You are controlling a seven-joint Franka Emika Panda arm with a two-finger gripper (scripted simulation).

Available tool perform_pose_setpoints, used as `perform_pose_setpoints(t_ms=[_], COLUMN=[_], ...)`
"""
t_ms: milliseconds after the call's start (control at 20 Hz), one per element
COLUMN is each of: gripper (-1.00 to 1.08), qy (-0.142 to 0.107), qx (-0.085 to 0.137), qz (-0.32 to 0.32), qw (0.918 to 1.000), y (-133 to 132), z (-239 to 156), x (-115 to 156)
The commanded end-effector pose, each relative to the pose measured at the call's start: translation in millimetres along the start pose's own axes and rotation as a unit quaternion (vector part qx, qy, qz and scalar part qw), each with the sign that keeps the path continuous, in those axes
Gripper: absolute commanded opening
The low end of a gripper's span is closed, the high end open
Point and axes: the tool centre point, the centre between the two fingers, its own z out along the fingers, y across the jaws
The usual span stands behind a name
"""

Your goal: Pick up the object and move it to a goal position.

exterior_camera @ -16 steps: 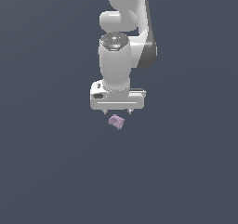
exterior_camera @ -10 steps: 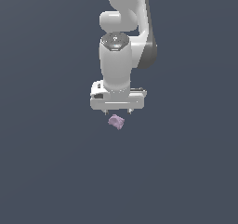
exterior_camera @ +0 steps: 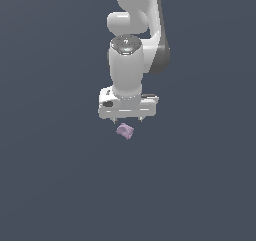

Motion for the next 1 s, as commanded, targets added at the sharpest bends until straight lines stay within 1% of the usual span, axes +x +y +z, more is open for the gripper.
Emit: perform_pose_setpoints(t_ms=[0,300,550,750,950], gripper=[1.0,1.0,1.0,1.0,1.0], qy=[0.0,-0.002,-0.004,-0.006,-0.009], qx=[0.0,-0.001,-0.002,-0.003,-0.004], qz=[-0.005,-0.036,-0.079,-0.125,-0.178], qw=[1.0,0.9994,0.9969,0.9922,0.984], y=[0.4,1.7,3.5,5.2,7.0], z=[1.2,7.9,17.2,27.1,38.3], x=[-0.5,-3.2,-7.2,-11.7,-17.1])
